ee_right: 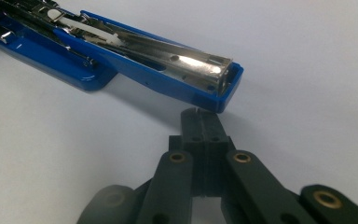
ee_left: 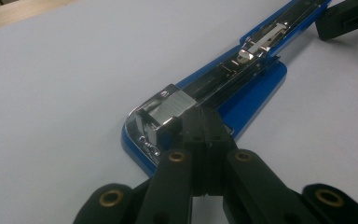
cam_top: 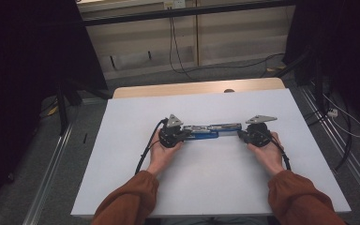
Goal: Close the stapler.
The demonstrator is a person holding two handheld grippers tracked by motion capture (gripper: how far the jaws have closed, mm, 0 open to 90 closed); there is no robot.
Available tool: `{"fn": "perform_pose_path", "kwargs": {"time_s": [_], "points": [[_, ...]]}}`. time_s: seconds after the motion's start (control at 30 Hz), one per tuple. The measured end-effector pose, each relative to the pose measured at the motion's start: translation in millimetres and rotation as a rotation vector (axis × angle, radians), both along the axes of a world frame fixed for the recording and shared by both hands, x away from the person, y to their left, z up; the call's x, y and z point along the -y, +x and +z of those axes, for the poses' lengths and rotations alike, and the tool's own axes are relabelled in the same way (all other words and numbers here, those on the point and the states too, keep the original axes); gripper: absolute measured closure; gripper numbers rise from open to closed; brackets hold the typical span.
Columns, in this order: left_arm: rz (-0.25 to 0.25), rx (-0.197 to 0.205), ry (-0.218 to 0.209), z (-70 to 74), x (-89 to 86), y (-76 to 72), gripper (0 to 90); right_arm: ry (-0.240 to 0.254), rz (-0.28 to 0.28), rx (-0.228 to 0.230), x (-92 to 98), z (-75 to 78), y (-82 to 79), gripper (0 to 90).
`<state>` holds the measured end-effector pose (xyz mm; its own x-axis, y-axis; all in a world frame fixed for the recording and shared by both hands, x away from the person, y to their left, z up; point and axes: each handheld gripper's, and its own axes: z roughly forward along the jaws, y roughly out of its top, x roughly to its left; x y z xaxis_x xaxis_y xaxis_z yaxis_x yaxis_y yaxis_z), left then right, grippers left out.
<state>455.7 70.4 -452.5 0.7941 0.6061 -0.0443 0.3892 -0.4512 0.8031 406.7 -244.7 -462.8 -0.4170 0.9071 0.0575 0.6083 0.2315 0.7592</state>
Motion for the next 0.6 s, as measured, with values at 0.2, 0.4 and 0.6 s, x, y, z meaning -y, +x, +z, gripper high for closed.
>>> {"fn": "perform_pose_path", "kwargs": {"time_s": [0.2,0.4,0.6], "points": [[-0.001,0.011,0.004,-0.2,-0.1,0.0,90.0,-0.009,0.006,-0.009,-1.1,-0.1,0.8,90.0],[-0.006,0.006,0.017,0.8,-0.3,-1.1,90.0,-0.026,0.014,-0.004,-2.4,0.3,2.4,90.0],[-0.008,0.009,0.017,0.8,0.1,-1.3,90.0,-0.026,0.016,-0.003,-2.6,0.5,2.7,90.0]]}}
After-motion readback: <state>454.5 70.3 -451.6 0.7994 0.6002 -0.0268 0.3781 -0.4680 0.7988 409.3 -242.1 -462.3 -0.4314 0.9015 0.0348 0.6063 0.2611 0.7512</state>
